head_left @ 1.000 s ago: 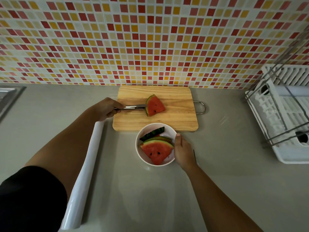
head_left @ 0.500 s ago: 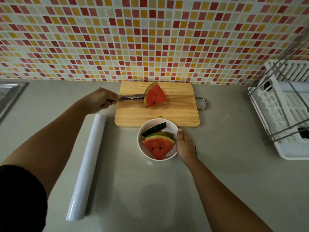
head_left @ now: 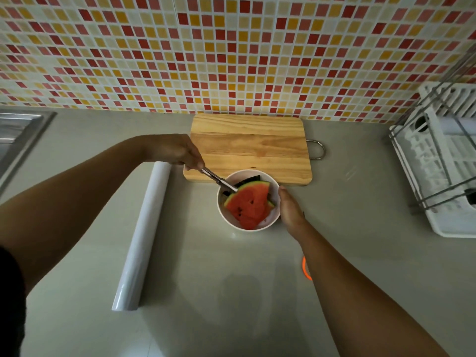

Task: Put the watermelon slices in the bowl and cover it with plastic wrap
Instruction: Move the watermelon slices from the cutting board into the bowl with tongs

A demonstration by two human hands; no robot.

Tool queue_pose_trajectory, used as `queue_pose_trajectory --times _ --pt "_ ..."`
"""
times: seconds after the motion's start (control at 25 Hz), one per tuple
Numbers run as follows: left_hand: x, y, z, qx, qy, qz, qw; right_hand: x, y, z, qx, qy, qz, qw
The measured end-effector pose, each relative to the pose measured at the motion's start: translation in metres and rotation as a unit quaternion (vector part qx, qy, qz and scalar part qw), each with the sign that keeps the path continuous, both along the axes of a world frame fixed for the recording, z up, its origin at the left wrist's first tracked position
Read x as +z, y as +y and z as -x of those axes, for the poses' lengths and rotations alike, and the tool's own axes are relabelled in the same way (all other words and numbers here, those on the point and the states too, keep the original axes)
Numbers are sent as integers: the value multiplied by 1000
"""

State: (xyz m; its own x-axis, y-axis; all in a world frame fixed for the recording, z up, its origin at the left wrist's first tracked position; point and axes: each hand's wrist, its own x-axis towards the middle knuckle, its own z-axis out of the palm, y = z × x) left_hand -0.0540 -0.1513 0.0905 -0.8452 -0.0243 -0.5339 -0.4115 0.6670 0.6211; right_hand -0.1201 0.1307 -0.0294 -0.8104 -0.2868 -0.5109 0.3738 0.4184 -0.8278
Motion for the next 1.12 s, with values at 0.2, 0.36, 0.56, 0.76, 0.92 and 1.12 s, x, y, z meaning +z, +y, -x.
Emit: queue_pose_trajectory --times 0.2,0.36,0.56,0.76,0.92,1.12 --pt "20 23 34 -99 -37 104 989 0 -2 1 -2 16 -16 1000" --pt "40 22 29 -91 20 217 972 -2 -1 0 11 14 -9 1000" --pt "22 49 -31 -114 192 181 958 -3 -1 -1 16 21 -5 1000" --pt "-9 27 -29 152 239 180 942 -2 -1 -3 8 44 -60 997" --pt "-61 41 13 324 150 235 904 -4 -3 -4 -10 36 -62 997" --pt "-103 54 37 351 151 253 889 -10 -2 -3 -18 47 -53 997"
